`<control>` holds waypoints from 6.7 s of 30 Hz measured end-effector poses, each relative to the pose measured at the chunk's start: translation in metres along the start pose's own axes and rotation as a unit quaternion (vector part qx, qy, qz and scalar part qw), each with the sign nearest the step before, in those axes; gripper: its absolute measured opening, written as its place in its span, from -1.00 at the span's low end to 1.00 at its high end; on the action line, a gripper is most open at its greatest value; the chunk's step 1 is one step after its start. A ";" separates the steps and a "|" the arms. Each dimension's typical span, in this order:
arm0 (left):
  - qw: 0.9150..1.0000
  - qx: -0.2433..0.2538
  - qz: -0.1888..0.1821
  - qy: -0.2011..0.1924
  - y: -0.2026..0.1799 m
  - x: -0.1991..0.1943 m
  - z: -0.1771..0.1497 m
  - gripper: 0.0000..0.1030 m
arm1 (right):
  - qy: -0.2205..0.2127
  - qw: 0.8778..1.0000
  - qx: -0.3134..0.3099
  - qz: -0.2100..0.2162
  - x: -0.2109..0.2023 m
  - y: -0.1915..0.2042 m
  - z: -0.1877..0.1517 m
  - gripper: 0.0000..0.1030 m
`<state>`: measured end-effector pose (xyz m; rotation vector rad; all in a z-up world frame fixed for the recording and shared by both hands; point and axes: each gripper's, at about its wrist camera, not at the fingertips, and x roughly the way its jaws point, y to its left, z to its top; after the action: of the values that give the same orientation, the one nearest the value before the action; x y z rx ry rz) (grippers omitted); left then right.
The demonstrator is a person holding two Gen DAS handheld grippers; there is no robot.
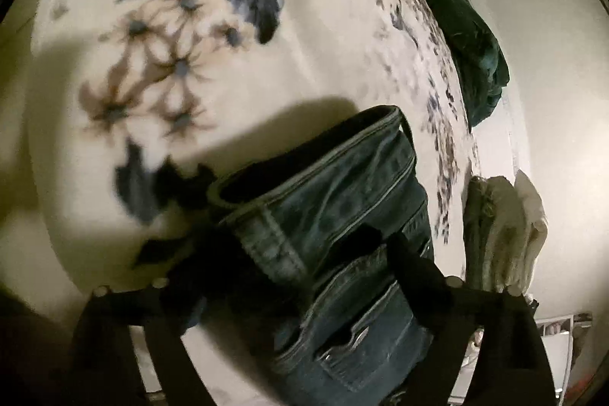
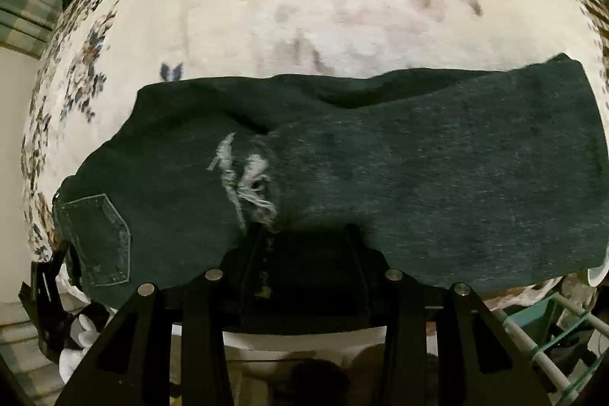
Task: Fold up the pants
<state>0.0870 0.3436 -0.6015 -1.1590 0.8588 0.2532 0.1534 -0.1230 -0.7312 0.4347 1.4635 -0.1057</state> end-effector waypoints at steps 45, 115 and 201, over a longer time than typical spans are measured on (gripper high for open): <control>0.810 0.561 -0.056 0.161 -0.295 0.038 -0.452 -0.50 | -0.123 0.959 0.256 -0.008 -0.125 -0.375 -0.073 -0.14; 0.846 0.417 0.149 0.298 -0.194 0.095 -0.281 0.77 | 0.001 0.956 0.238 0.171 -0.065 -0.355 -0.019 -0.36; 0.880 0.432 -0.066 0.183 -0.562 0.075 -0.089 -0.70 | -0.242 0.889 0.213 0.325 -0.273 -0.081 0.283 -0.16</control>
<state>0.4255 0.0149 -0.2749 -0.4074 1.0581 -0.4551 0.3598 -0.3482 -0.4705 1.1533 0.7371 0.0068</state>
